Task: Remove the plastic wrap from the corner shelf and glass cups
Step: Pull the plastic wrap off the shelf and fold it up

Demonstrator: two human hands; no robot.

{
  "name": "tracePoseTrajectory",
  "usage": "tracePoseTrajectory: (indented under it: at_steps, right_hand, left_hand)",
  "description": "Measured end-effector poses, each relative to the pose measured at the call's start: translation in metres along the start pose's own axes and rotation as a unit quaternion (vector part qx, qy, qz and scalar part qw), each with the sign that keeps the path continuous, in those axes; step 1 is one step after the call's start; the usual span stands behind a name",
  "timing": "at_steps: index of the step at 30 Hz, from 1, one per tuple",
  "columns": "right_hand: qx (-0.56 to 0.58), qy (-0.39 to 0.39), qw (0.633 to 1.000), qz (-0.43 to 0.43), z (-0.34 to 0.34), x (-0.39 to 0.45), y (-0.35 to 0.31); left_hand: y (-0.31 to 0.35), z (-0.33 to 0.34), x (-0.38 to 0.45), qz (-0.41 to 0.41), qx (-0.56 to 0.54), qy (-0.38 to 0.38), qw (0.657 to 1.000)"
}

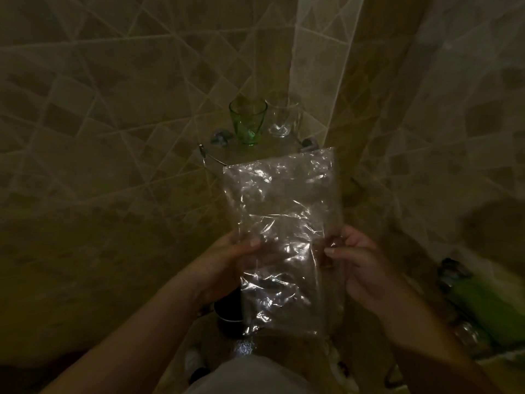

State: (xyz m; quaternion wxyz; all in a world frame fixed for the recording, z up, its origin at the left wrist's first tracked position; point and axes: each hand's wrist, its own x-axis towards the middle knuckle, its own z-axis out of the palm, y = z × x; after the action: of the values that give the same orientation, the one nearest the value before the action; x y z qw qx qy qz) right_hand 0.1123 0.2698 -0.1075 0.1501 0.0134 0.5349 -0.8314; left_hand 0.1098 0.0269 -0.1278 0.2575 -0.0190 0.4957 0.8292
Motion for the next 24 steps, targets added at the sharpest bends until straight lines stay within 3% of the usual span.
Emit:
tracePoseTrajectory:
  at_steps: [4,12,18,21,24]
  right_hand:
    - [-0.039,0.012,0.999,0.006,-0.002,-0.001,-0.001]
    - [-0.058,0.016,0.998,-0.011,-0.005,-0.003,-0.002]
    - [-0.152,0.048,0.986,-0.053,-0.02,0.002,-0.006]
    - [-0.196,0.026,0.979,-0.041,-0.027,0.002,-0.01]
    - [-0.143,-0.015,0.989,-0.036,-0.033,0.003,-0.013]
  left_hand:
    - [0.001,0.0,-0.003,0.023,0.007,0.026,0.999]
    - [0.019,0.004,-0.011,0.065,0.087,0.004,0.994]
    - [0.024,0.001,-0.011,0.046,0.111,0.015,0.993]
    - [0.026,-0.003,-0.008,0.07,0.151,0.054,0.985]
    - [0.029,-0.008,-0.005,0.106,0.119,0.055,0.986]
